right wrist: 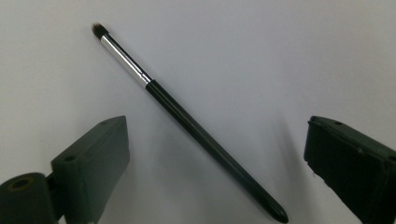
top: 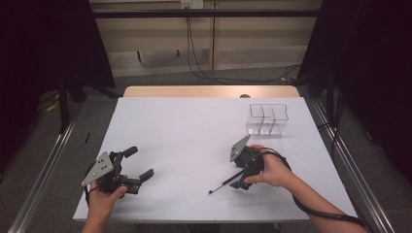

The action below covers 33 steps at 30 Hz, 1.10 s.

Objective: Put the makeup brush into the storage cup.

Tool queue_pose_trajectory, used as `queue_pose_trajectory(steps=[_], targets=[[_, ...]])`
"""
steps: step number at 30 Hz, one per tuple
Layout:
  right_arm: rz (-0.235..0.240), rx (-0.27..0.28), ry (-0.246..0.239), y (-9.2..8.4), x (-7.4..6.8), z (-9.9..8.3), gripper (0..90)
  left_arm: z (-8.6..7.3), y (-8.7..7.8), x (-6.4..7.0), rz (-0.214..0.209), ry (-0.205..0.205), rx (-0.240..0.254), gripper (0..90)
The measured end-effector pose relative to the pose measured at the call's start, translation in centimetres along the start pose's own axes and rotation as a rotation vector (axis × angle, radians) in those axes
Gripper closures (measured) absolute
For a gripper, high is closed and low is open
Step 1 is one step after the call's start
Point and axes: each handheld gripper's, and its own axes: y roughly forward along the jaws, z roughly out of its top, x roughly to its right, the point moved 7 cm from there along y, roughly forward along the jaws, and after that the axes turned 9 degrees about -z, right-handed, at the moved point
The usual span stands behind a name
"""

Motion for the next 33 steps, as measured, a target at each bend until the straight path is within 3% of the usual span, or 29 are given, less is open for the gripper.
queue_pose_trajectory(steps=[6,16,33], targets=[[0.008,-0.005,-0.004,0.1,-0.1,0.1,12.6,0.0,0.0,0.0,0.001,-0.001,-0.001,1.0],[0.017,-0.042,-0.077,0.6,-0.6,0.1,23.5,0.0,0.0,-0.1,0.006,0.003,-0.002,1.0],[0.047,-0.092,-0.122,0.5,-1.2,0.6,39.3,0.0,0.1,0.0,0.003,0.011,-0.006,1.2]])
